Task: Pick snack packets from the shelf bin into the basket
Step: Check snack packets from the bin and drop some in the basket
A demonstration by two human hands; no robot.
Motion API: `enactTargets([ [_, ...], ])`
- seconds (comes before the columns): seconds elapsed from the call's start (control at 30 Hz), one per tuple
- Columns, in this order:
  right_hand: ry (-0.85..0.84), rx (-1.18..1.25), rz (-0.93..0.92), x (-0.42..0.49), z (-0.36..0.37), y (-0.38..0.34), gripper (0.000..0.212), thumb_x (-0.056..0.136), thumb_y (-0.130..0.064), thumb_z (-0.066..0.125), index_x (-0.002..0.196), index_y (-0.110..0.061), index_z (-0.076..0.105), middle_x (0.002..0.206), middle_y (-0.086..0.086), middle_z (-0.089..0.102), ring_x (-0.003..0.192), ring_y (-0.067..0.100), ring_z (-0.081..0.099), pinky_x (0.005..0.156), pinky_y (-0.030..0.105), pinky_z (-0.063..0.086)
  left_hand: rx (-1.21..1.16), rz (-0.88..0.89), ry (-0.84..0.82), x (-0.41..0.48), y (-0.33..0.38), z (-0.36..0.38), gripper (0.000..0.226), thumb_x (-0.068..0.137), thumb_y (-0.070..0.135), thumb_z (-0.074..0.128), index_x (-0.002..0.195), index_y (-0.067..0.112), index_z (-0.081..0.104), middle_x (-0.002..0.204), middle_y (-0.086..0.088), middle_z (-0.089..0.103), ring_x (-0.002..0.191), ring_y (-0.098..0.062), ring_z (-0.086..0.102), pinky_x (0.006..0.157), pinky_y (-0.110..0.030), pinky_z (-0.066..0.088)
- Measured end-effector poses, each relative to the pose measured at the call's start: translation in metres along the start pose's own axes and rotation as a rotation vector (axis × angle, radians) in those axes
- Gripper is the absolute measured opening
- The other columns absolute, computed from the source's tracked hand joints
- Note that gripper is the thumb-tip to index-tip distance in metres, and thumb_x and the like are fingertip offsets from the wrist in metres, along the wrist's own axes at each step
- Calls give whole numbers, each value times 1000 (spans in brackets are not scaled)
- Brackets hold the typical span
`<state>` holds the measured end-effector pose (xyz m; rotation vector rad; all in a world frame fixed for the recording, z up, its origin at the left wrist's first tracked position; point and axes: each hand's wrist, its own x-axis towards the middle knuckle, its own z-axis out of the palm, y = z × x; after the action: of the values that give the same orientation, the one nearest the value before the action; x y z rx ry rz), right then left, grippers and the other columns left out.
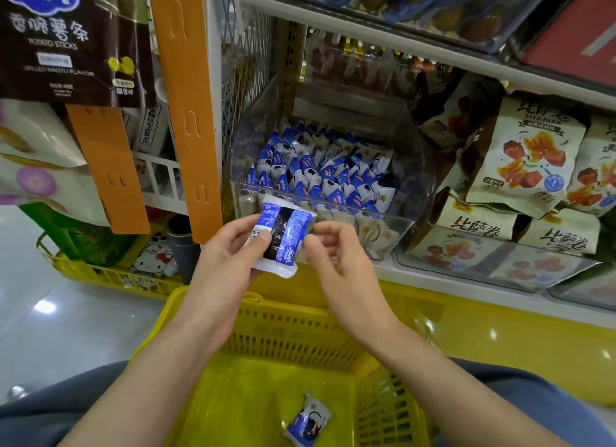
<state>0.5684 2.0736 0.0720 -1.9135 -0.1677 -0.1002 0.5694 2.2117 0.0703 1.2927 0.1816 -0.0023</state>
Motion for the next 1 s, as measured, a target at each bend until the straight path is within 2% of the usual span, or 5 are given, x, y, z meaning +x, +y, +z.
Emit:
enactTargets([
  [0.2, -111, 287, 210, 3, 3, 3, 15, 96, -17, 46, 102, -16, 60, 104, 7, 69, 96, 21, 66, 90, 41, 51, 255, 152, -18, -6, -14, 7, 24, 86, 16, 61, 101, 34, 55, 109, 8, 63, 98, -5, 60, 75, -16, 46],
  [0.43, -62, 300, 294, 3, 2, 5, 25, 94, -20, 52, 113, -4, 52, 107, 17, 67, 92, 25, 67, 74, 32, 55, 600, 366, -7, -9, -24, 11, 38, 77, 27, 70, 102, 43, 47, 102, 21, 58, 96, 8, 52, 81, -13, 43],
  [0.7, -61, 205, 255, 3, 0, 10, 15, 91, -28, 54, 92, -14, 49, 91, 9, 63, 68, 4, 62, 54, 13, 48, 463, 237, -136, -1, -26, 5, 18, 89, 22, 56, 103, 33, 56, 103, 15, 65, 84, 3, 62, 74, -13, 47],
  [0.9, -90, 200, 227, 2, 0, 11, 14, 90, -28, 56, 94, -17, 47, 102, 11, 63, 75, 10, 66, 65, 23, 57, 682, 359, -161, -4, -27, 0, 21, 94, 23, 49, 106, 39, 53, 87, 25, 61, 80, 15, 57, 66, 0, 40],
  [1.0, -91, 117, 181, 0, 4, 13, 20, 89, -28, 57, 103, -25, 45, 105, 2, 64, 83, 14, 67, 76, 36, 57, 836, 410, -134, -1, -30, -3, 28, 98, 23, 38, 121, 29, 53, 78, 13, 59, 67, 3, 56, 55, -9, 38],
])
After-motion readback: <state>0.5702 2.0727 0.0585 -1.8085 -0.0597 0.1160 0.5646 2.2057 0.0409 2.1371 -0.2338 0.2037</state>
